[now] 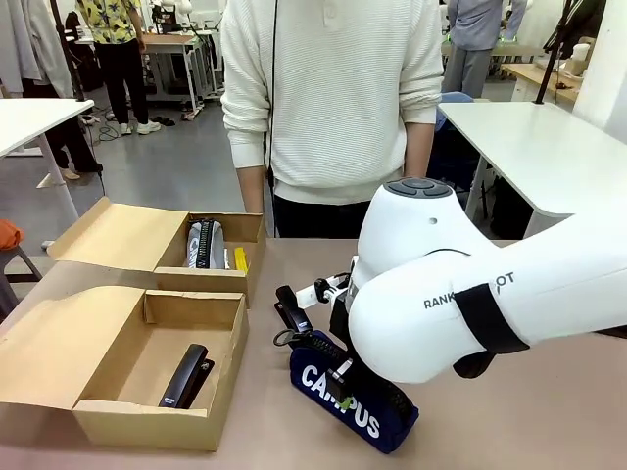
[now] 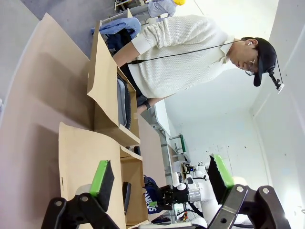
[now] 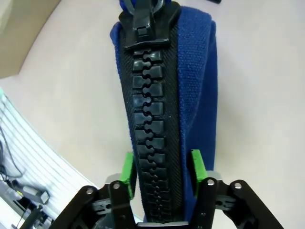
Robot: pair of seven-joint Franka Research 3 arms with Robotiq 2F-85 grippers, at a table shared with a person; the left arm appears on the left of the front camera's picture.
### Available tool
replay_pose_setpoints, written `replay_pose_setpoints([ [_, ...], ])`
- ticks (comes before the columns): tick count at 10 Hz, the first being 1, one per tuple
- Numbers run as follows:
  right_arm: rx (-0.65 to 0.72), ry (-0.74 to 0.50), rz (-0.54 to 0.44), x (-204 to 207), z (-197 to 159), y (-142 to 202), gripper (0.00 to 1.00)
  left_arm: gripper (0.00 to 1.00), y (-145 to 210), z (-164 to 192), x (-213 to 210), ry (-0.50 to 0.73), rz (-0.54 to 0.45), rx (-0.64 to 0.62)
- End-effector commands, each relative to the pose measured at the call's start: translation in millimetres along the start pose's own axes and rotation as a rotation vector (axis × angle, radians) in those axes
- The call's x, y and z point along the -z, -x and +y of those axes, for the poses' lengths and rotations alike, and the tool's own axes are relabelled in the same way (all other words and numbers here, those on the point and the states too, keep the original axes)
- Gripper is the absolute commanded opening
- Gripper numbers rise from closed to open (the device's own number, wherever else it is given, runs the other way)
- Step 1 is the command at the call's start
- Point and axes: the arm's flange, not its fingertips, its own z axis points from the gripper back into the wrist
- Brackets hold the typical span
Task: Place items inside the box.
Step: Pick up a Pencil pouch or Stapler and place it inside the Mailer Box closest to the robot.
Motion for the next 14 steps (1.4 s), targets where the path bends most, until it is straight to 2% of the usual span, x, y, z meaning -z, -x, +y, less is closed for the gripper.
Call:
replay_pose_setpoints([
  [1, 0.035, 0.025, 0.001, 0, 2, 2, 0.00, 1.00, 3, -1, 1, 0.020, -0.017, 0.019],
  [5, 0.057, 0.017, 0.033, -12, -1, 10, 0.00, 1.00, 3, -1, 1, 0.020, -0.017, 0.019],
  [7, 0.150, -0.035, 0.048, -57, -5, 37, 0.00, 1.00, 3, -1, 1, 0.020, -0.017, 0.019],
  [9, 0.406, -0.243, -0.029, -125, -25, 91, 0.00, 1.00, 3, -1, 1, 0.020, -0.017, 0.019],
  [10, 0.609, -0.384, -0.090, -143, -29, 118, 0.00, 1.00, 3, -1, 1, 0.020, -0.017, 0.019],
  [11, 0.730, -0.426, -0.145, -142, -21, 132, 0.00, 1.00, 3, -1, 1, 0.020, -0.017, 0.019],
  [12, 0.863, -0.380, -0.161, -138, -19, 140, 0.00, 1.00, 3, -1, 1, 0.020, -0.017, 0.019],
  [13, 0.492, -0.366, -0.011, -151, -26, 97, 0.00, 1.00, 3, -1, 1, 0.020, -0.017, 0.019],
  [14, 0.492, -0.366, -0.011, -151, -26, 97, 0.00, 1.00, 3, -1, 1, 0.020, -0.017, 0.019],
])
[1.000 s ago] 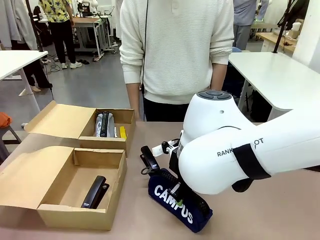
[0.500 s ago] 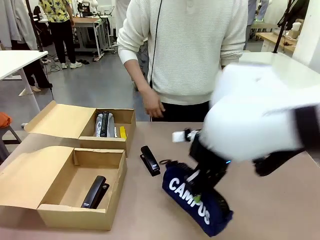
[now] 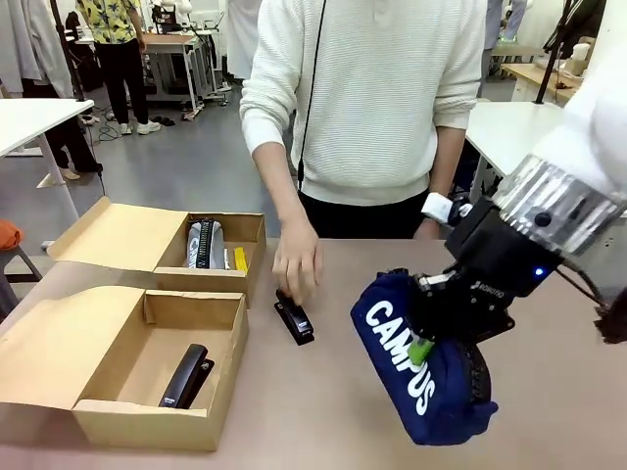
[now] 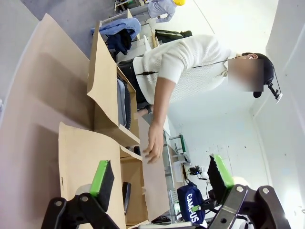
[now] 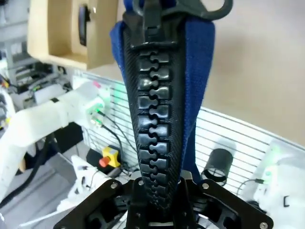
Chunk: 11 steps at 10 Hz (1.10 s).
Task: Place items inside the box.
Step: Pick up a Pencil pouch or Stapler and place it inside the Mailer Box closest to the robot.
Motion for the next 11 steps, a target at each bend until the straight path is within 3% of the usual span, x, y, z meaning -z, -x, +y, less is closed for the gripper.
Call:
replay_pose_setpoints([
  [1, 0.042, -0.020, -0.021, -9, -1, 0, 0.06, 1.00, 3, -1, 2, 0.020, -0.016, 0.018],
  [3, 0.176, -0.134, -0.178, 5, 18, -18, 0.06, 1.00, 3, -1, 2, 0.020, -0.016, 0.018],
  [4, 0.228, -0.109, -0.190, -1, 16, -26, 0.06, 1.00, 3, -1, 2, 0.020, -0.016, 0.018],
  [6, 0.334, -0.191, -0.249, -50, -38, -21, 0.06, 1.00, 3, -1, 2, 0.020, -0.016, 0.018],
  [7, 0.380, -0.171, -0.289, -60, -57, -9, 0.06, 1.00, 3, -1, 2, 0.020, -0.016, 0.018],
  [9, 0.473, -0.164, -0.320, -68, -94, 5, 0.06, 1.00, 3, -1, 2, 0.020, -0.016, 0.018],
  [11, 0.484, -0.186, -0.301, -67, -103, 1, 0.06, 1.00, 3, -1, 2, 0.020, -0.016, 0.018],
])
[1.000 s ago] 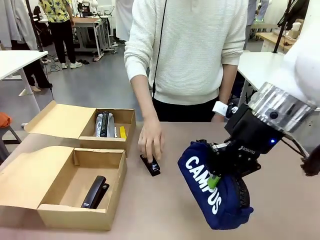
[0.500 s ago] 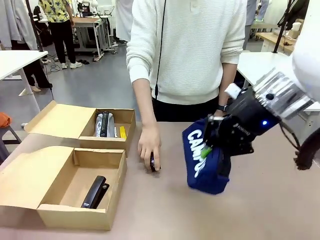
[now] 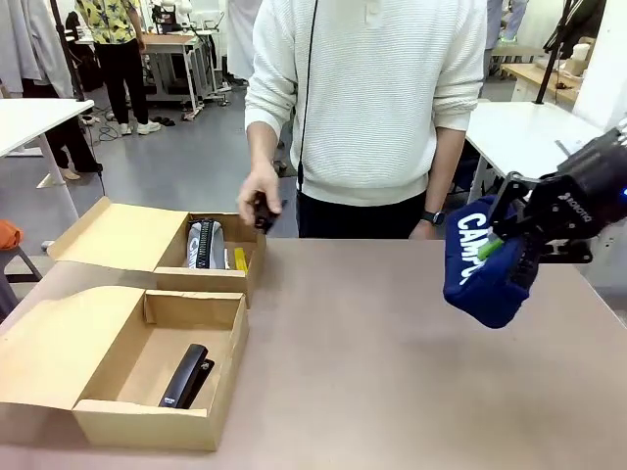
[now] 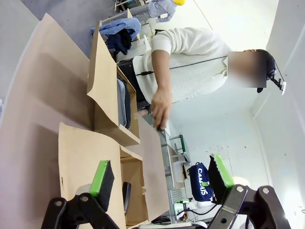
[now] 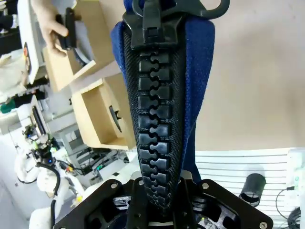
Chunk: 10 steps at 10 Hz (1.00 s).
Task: Place items inside the box.
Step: Pick up a Pencil pouch or Stapler and place it inside the Mailer Box closest to the robot.
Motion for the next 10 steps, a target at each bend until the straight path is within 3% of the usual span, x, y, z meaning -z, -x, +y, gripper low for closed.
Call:
replay_pose_setpoints([
  [1, -0.009, 0.026, 0.030, 29, -31, 28, 0.06, 1.00, 3, -1, 2, 0.020, -0.016, 0.018],
  [4, -0.249, 0.030, 0.068, 82, 48, 67, 0.06, 1.00, 3, -1, 2, 0.020, -0.016, 0.018],
  [5, -0.265, -0.036, 0.066, 104, 80, 85, 0.06, 1.00, 3, -1, 2, 0.020, -0.016, 0.018],
  [7, -0.375, -0.155, 0.110, 169, 154, 143, 0.06, 1.00, 3, -1, 2, 0.020, -0.016, 0.018],
  [9, -0.505, -0.155, 0.199, 224, 193, 193, 0.06, 1.00, 3, -1, 2, 0.020, -0.016, 0.018],
  [10, -0.371, -0.116, 0.111, 156, 144, 183, 0.06, 1.00, 3, -1, 2, 0.020, -0.016, 0.018],
])
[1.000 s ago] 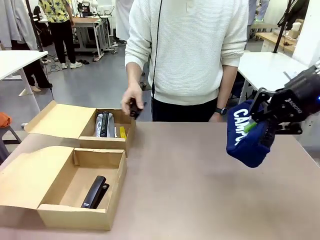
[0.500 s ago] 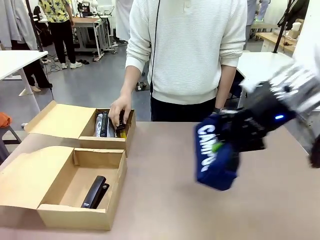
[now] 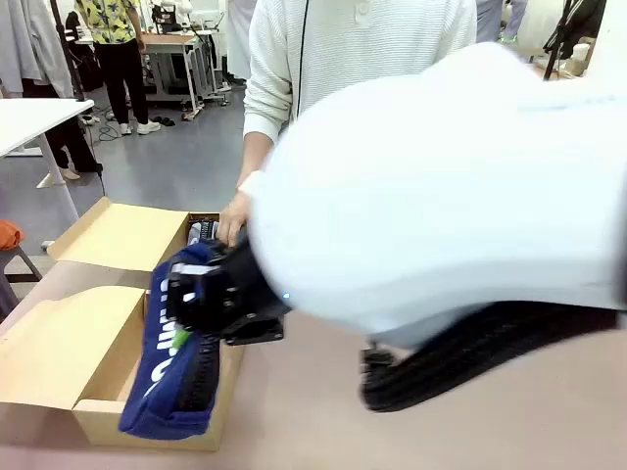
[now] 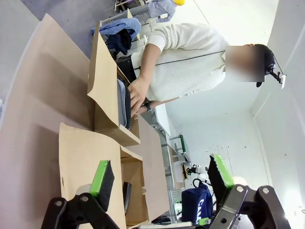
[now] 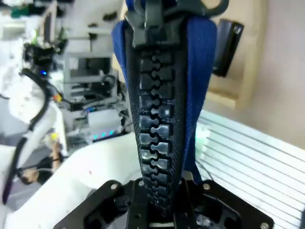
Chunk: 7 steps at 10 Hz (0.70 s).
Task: Place items inside the box.
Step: Pick up a Pencil pouch or Stapler and place it inside the Mailer Box closest to the robot.
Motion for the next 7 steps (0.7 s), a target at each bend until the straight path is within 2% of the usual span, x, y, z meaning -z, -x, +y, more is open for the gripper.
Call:
replay_pose_setpoints([
  [1, 0.052, 0.029, -0.054, -47, -34, -7, 0.06, 1.00, 3, -1, 2, 0.021, -0.016, 0.018],
  [3, 0.052, 0.029, -0.054, -47, -34, -7, 0.06, 1.00, 3, -1, 2, 0.021, -0.016, 0.018],
  [4, 0.031, 0.011, -0.036, -23, -24, -14, 0.06, 1.00, 3, -1, 2, 0.021, -0.016, 0.018],
  [5, 0.032, 0.056, -0.059, -8, -8, -11, 0.06, 1.00, 3, -1, 2, 0.021, -0.016, 0.018],
  [7, 0.032, 0.095, -0.089, 35, 40, -33, 0.06, 1.00, 3, -1, 2, 0.021, -0.016, 0.018],
])
